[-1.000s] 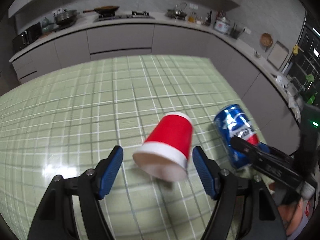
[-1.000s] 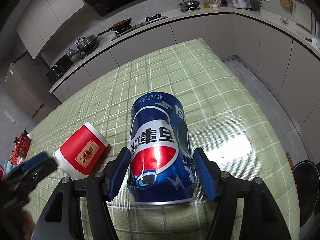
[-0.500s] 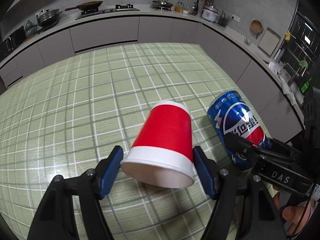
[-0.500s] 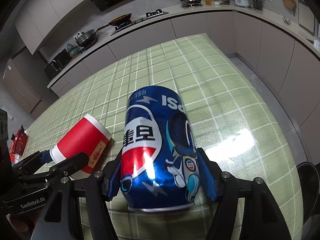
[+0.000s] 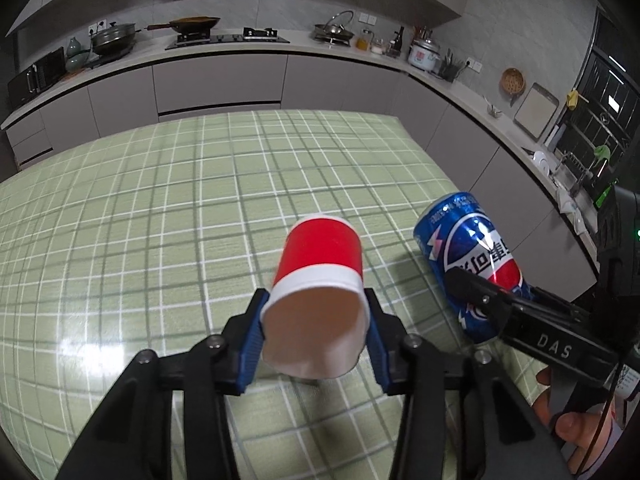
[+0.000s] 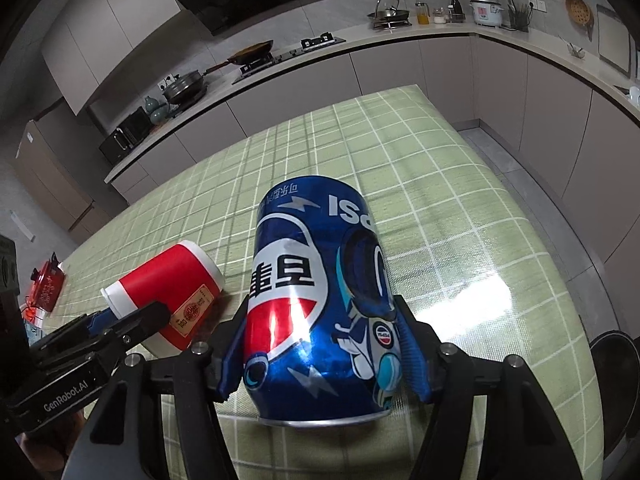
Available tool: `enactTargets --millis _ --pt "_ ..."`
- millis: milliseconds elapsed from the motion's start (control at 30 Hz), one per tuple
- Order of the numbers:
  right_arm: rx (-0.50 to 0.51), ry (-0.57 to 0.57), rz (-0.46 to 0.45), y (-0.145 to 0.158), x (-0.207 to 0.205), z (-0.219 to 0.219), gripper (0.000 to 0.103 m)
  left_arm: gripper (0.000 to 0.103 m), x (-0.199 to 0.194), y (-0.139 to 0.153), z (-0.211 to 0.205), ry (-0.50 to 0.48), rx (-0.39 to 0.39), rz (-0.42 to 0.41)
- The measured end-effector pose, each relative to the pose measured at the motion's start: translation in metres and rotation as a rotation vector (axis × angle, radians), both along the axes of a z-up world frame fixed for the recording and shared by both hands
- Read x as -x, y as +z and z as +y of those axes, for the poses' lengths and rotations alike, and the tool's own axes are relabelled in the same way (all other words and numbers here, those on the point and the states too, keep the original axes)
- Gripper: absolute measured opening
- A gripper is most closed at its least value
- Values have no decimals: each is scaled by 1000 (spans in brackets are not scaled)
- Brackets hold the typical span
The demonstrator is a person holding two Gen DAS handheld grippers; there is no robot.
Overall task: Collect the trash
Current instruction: 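Carry the red cup and Pepsi can over the bin with both tools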
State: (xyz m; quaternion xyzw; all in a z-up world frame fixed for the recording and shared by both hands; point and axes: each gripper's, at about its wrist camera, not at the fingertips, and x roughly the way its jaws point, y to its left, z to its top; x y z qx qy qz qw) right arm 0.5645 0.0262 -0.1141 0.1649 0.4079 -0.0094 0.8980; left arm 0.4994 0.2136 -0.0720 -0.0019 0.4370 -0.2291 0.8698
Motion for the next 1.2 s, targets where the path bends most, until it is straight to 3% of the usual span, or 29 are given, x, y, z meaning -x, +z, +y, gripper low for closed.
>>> enactTargets --millis 467,700,933,1200 --pt "14 65 -25 13 37 1 66 46 49 16 -12 58 42 -32" --pt "22 119 -52 27 66 -20 66 46 83 23 -33 88 64 -48" --pt "35 26 -74 35 133 -47 66 46 122 26 -62 -30 95 -65" --pt "40 -97 -37 33 220 -102 66 46 174 28 -117 -144 130 -36"
